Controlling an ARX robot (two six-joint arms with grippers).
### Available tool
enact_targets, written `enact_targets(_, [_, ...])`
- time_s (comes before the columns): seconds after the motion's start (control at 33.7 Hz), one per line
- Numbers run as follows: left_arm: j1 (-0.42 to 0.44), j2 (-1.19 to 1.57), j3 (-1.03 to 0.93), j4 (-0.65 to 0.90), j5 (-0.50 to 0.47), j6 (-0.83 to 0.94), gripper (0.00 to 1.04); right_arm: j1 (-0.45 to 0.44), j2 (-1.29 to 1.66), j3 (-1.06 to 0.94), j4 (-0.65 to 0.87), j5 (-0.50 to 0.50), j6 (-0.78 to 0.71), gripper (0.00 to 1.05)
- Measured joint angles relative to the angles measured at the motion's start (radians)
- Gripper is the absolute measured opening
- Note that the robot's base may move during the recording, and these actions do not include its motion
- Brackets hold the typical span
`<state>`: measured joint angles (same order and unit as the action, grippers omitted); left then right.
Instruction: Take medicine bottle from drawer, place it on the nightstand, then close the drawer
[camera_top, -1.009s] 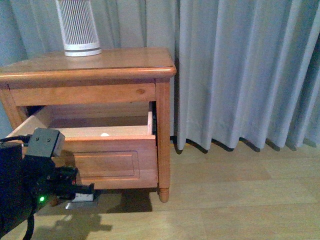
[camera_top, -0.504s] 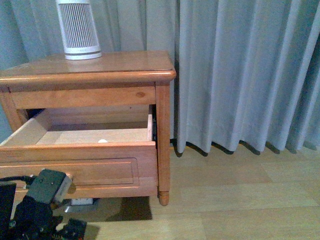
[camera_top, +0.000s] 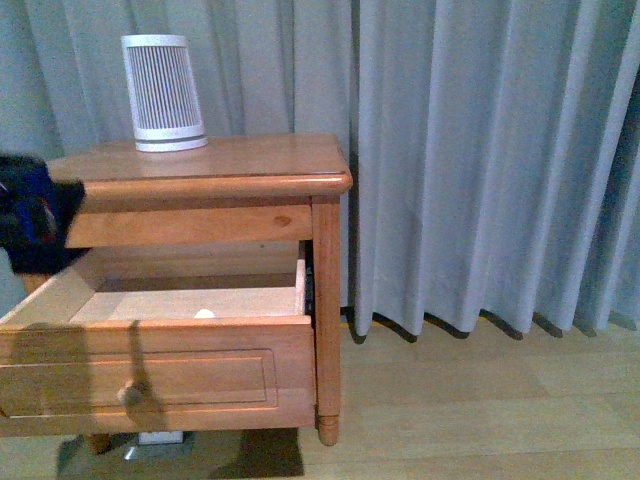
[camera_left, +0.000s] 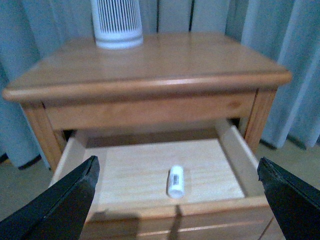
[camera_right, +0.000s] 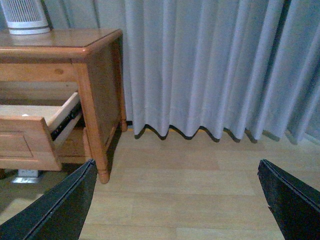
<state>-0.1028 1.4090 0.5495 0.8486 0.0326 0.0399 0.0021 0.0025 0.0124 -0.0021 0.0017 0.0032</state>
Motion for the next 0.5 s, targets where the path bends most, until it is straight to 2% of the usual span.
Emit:
enact_targets(0.27, [-0.015,-0.521,-0.171,-0.304,0.018,-0.058,0.98,0.0,0.0,0.0,0.0,0.0,0.0,0.98])
enact_targets(0.5, [-0.012,-0.958,-0.299,-0.595,-0.034,-0.091,0.98,0.0,0.0,0.0,0.0,0.0,0.0,0.98])
